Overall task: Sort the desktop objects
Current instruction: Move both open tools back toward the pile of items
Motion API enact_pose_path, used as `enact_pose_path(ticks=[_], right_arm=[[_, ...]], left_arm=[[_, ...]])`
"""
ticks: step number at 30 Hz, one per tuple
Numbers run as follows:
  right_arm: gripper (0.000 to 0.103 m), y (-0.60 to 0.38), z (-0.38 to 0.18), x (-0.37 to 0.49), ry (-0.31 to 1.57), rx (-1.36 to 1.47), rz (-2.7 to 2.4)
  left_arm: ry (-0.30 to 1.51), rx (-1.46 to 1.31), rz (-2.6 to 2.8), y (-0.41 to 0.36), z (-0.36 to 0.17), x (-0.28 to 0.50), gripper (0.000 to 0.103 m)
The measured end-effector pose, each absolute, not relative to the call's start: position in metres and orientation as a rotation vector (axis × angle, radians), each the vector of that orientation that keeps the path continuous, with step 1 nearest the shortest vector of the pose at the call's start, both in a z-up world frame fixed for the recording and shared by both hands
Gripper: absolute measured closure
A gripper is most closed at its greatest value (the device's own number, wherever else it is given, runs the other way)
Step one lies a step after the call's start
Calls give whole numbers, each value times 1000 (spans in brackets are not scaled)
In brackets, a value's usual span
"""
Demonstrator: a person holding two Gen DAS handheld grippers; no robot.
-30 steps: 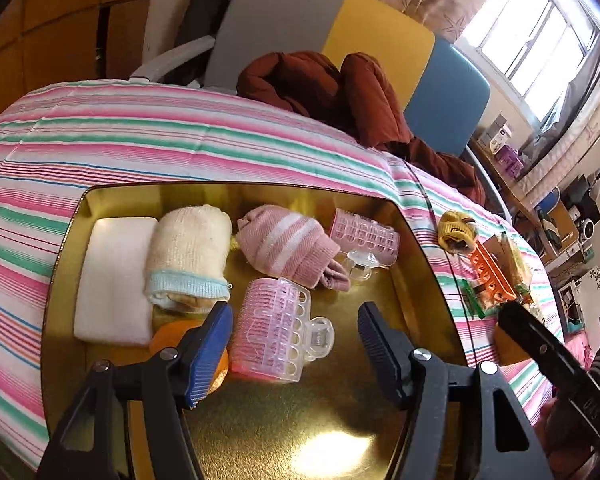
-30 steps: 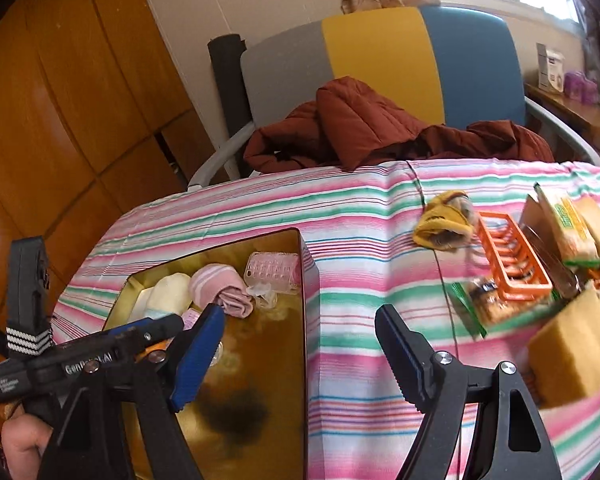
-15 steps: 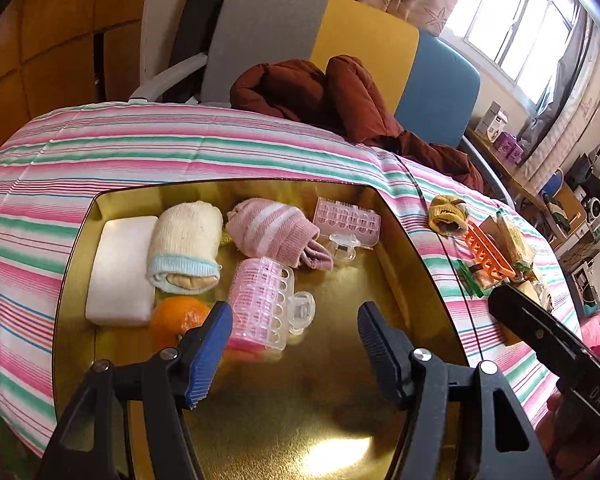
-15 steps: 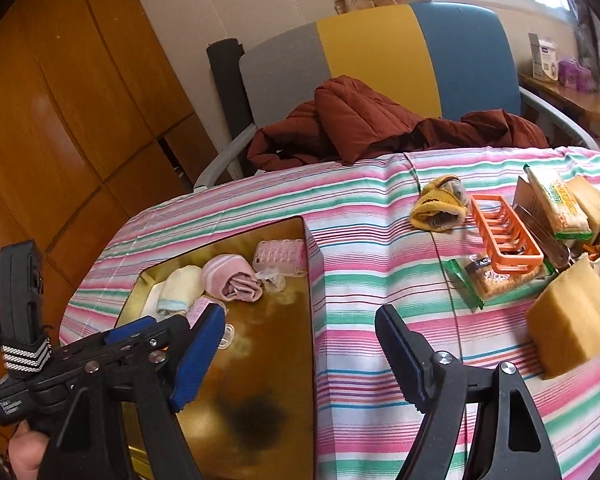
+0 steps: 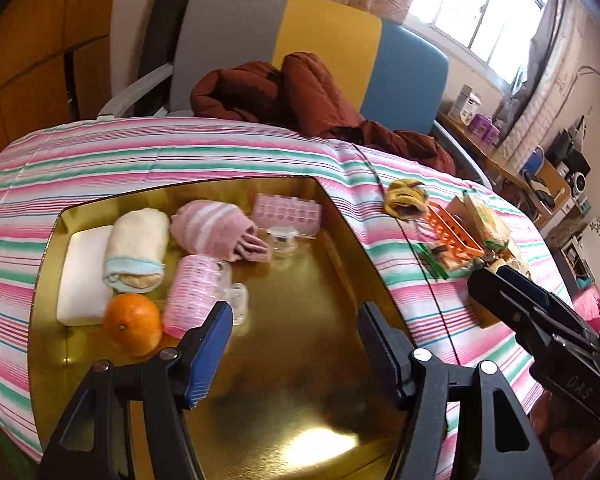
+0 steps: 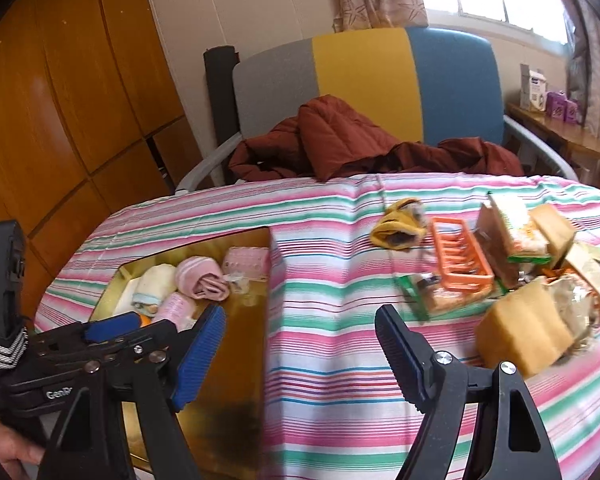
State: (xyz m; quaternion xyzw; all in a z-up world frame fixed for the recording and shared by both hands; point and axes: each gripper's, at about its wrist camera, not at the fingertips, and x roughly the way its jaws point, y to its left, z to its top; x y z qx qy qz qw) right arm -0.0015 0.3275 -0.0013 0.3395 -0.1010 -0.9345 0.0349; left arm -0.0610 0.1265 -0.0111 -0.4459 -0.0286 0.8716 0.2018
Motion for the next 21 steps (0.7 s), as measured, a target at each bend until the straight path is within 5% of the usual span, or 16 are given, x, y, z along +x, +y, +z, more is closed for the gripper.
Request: enact_pose_path(ticks=[21], right_arm=[[24, 424, -25, 38, -345, 1164, -3035]], left_arm=[[80, -1184, 2279, 206, -5, -26, 37]])
